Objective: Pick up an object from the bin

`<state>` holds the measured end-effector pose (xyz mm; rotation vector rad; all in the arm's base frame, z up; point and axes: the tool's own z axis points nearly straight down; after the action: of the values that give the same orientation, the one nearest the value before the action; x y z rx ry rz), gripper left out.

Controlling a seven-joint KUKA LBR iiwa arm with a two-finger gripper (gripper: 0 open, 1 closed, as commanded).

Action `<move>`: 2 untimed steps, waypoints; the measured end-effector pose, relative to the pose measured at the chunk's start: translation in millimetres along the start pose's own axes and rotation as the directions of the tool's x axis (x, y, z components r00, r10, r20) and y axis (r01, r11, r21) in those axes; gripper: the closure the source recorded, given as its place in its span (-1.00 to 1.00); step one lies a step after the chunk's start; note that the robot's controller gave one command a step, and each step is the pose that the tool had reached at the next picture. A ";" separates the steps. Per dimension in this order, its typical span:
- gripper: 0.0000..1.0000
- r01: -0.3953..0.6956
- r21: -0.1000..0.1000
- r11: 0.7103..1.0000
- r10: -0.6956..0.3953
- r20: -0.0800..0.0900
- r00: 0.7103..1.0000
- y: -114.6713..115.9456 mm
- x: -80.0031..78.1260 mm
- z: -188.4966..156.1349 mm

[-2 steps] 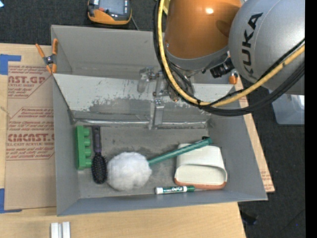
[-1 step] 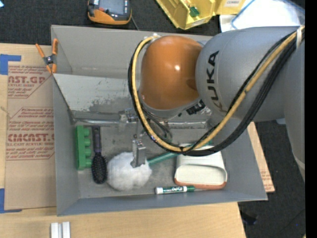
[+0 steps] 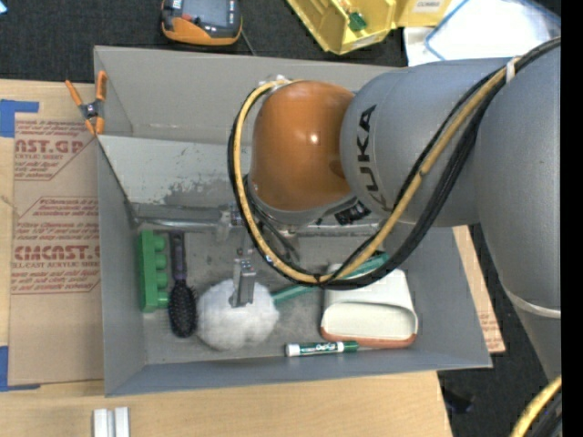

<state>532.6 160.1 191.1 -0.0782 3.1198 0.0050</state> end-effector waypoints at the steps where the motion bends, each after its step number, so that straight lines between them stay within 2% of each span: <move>1: -1.00 0.136 -0.003 0.991 -0.136 -0.012 0.991 22.7 -25.8 89.9; 2: 1.00 -0.119 -0.003 0.993 0.119 0.008 0.993 30.0 31.8 119.3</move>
Offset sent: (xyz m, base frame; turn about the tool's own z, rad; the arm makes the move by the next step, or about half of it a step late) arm -0.0318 0.0279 -0.1211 0.1201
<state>501.8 188.9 71.2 0.1073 3.1110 0.0113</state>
